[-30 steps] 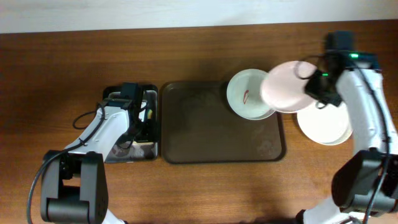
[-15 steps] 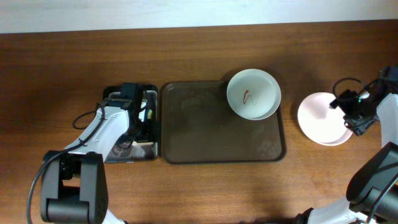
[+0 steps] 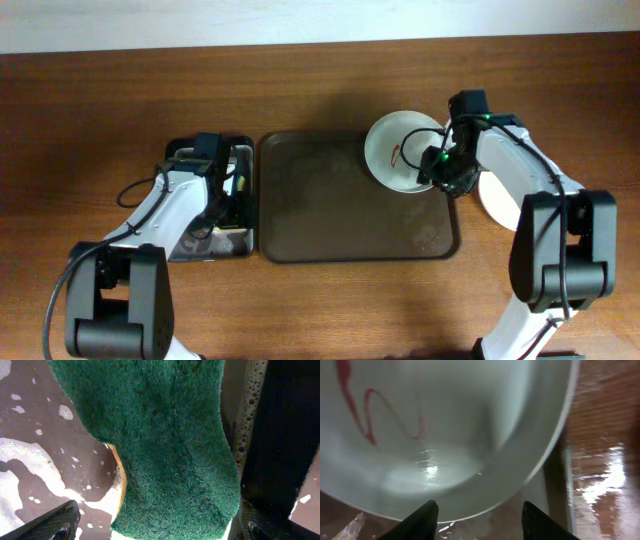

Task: Clean dirty plates on tray and stack at the side
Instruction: 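Grasp the blue-grey plate with the right gripper and pull it center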

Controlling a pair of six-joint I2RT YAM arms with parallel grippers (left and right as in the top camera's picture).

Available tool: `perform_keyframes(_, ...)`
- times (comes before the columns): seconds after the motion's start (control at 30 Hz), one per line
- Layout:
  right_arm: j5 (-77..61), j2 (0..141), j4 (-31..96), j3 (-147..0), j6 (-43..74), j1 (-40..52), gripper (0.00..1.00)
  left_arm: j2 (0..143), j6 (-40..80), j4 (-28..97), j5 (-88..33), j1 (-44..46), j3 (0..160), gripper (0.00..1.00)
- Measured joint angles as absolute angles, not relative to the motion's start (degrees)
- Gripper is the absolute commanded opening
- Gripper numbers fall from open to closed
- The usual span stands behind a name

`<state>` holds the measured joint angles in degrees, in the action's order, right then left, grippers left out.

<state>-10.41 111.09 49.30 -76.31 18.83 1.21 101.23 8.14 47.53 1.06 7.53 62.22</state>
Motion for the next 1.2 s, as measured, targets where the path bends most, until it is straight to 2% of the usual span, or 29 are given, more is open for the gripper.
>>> perform_keyframes(0.07,-9.63,111.09,50.41,-76.09,20.86,1.21,0.5,101.23,8.14,47.53,1.06,7.53,62.22,0.99)
perform_keyframes(0.13,-9.26,111.18,45.98,-72.97,23.4,1.21,0.34,101.23,8.12,47.55,1.06,7.53,62.22,1.0)
perform_keyframes(0.17,-9.21,111.26,45.36,-71.57,24.14,1.21,0.31,101.23,8.14,47.57,1.04,7.53,62.22,1.0)
perform_keyframes(0.27,-11.25,111.28,44.71,-70.94,25.23,1.61,0.27,101.23,8.14,47.53,1.06,7.53,62.22,0.99)
perform_keyframes(0.33,-14.98,111.28,44.71,-70.67,24.56,5.37,0.24,101.23,8.14,47.53,1.06,7.53,62.22,1.0)
perform_keyframes(0.4,-16.91,111.28,44.91,-70.52,24.16,12.6,0.27,101.23,8.14,47.51,1.06,7.53,62.22,1.0)
perform_keyframes(0.43,-17.85,111.28,44.97,-70.48,24.08,15.38,0.49,101.23,8.14,47.51,1.06,7.53,62.22,1.0)
perform_keyframes(0.47,-18.0,111.28,44.88,-70.43,23.99,17.58,0.54,101.23,8.14,47.51,1.06,7.53,62.22,1.0)
perform_keyframes(0.57,-17.89,111.18,43.51,-70.48,23.83,18.52,0.54,101.23,8.14,47.53,1.06,7.53,62.22,1.0)
perform_keyframes(0.73,-16.36,111.22,38.76,-74.76,17.67,9.98,0.52,101.23,8.14,47.53,1.06,7.53,62.22,1.0)
perform_keyframes(0.9,-15.07,111.57,38.0,-75.09,12.86,10.74,0.4,101.23,8.14,47.53,1.06,7.53,62.22,1.0)
perform_keyframes(0.93,-15.0,112.68,37.69,-75.11,12.67,11.66,0.29,101.23,8.14,47.53,1.06,7.53,62.22,1.0)
perform_keyframes(0.97,-14.94,113.78,36.97,-75.11,12.49,12.03,0.22,101.23,8.14,47.55,1.06,7.53,62.22,1.0)
perform_keyframes(1.0,-15.05,115.2,36.71,-75.13,12.21,12.12,0.08,101.23,8.14,47.51,1.06,7.53,62.22,1.0)
perform_keyframes(1.03,-15.07,115.46,36.34,-75.4,12.36,12.12,0.04,101.23,8.14,47.53,1.06,7.53,62.22,1.0)
perform_keyframes(1.2,-15.99,115.7,40.49,-76.09,12.73,12.1,0.04,101.23,8.14,47.09,1.06,7.53,62.22,1.0)
